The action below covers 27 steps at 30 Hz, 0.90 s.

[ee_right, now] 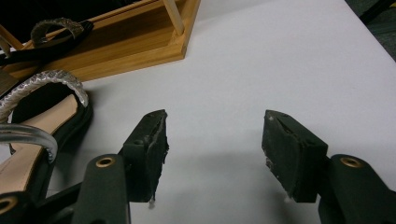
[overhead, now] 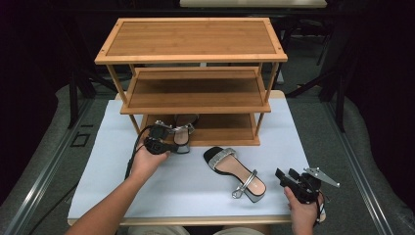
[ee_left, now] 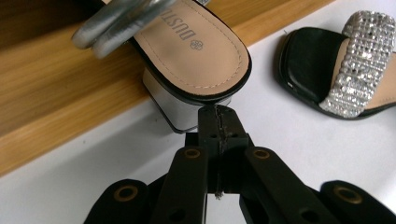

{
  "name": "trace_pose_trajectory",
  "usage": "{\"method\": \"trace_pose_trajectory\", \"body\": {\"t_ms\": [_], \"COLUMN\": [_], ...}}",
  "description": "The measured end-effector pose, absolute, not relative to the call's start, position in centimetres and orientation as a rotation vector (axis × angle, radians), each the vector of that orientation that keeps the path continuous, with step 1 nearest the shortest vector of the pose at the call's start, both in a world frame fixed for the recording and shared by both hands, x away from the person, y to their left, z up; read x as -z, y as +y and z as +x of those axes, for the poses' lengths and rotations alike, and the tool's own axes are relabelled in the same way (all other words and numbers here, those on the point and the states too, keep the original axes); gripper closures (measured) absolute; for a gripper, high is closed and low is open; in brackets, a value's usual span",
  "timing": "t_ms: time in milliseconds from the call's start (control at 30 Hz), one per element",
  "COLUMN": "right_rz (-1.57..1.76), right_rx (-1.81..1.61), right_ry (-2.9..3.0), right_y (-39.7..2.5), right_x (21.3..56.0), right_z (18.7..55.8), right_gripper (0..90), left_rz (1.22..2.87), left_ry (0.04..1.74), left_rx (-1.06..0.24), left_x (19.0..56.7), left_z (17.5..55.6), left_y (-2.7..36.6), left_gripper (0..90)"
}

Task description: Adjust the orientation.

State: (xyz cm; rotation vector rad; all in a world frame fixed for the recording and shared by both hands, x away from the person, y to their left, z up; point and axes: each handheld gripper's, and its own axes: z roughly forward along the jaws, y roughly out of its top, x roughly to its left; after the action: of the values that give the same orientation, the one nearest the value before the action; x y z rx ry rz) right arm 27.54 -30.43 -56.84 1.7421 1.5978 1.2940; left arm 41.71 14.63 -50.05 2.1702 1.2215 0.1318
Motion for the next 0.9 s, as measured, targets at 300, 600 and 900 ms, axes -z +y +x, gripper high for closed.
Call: {"method": "trace_pose_trajectory", "body": {"t_ms": [300, 600, 900], "right_rz": [1.738, 1.732, 1.678], "right_rx": [-1.297, -1.288, -1.222], "right_ry": [1.598, 1.596, 1.653], "right_y": [-30.4, -30.4, -29.8], "right_x": [56.8, 56.8, 56.2], "right_z": [27.5, 27.5, 27.1], "right_gripper": [39.9, 39.9, 39.9], "left_rz": [2.181, 2.143, 2.039], "left_ry": [1.227, 1.223, 1.192], "left_rx": [-0.126, -0.119, -0.08], "left_x": [50.3, 50.6, 50.3], "left_z": [42.0, 41.8, 39.1], "left_y": [14.3, 14.8, 18.3], "left_gripper": [90.0, 87.7, 84.4]}}
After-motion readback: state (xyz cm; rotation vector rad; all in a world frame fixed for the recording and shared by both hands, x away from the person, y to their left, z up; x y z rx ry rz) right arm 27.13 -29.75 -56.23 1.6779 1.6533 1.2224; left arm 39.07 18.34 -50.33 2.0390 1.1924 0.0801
